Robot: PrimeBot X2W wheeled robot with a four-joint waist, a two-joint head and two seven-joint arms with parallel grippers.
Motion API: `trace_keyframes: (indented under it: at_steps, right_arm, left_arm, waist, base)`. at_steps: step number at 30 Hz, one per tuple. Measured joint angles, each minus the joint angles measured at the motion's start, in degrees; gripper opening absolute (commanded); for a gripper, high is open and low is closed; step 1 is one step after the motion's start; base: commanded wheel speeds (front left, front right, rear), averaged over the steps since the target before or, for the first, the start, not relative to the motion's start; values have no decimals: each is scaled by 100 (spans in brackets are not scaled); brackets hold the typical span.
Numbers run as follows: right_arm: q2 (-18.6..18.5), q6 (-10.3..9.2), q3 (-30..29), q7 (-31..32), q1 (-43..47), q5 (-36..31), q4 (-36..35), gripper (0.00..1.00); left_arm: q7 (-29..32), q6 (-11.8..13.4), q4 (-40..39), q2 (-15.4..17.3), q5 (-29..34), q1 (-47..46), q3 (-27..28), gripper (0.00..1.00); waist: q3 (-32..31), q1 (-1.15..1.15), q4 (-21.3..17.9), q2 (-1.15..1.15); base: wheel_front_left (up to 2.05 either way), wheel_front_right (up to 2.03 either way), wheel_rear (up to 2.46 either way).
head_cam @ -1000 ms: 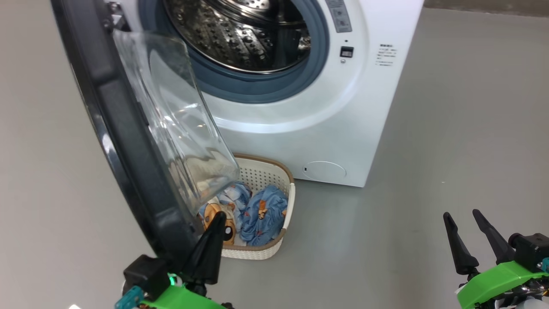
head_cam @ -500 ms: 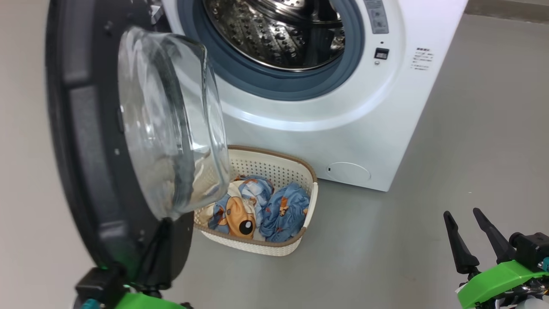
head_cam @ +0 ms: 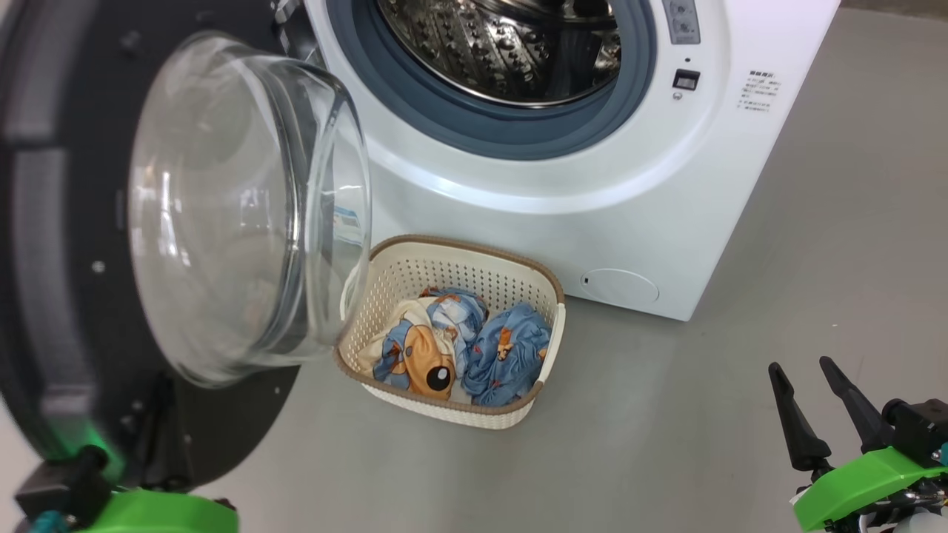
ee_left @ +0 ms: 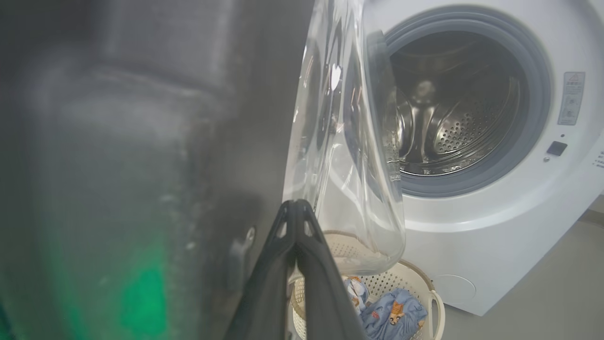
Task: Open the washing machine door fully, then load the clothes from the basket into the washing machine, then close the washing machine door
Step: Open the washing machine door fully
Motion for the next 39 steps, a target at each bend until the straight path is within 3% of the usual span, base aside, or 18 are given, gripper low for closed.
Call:
trace_keyframes:
  at_steps: [5,21,39]
  right_arm:
    - [-37,0,1,0,-6,0,-19,100]
    - [-212,0,118,0,-374,0,-56,100]
    - [-376,0,216,0,-765,0,-112,100]
  left_arm:
    - [-1,94,293,65,-37,-209,278,0]
    - [-43,58,1422,347,145,-1215,1484,0]
    - [-43,-589,2954,828,708,-2359,2618,0]
  waist:
    - [107,0,24,0]
    - [599,0,60,0]
    - [1136,0,-22,0]
  base:
    - [0,0,0]
    - [0,0,0]
    - [0,0,0]
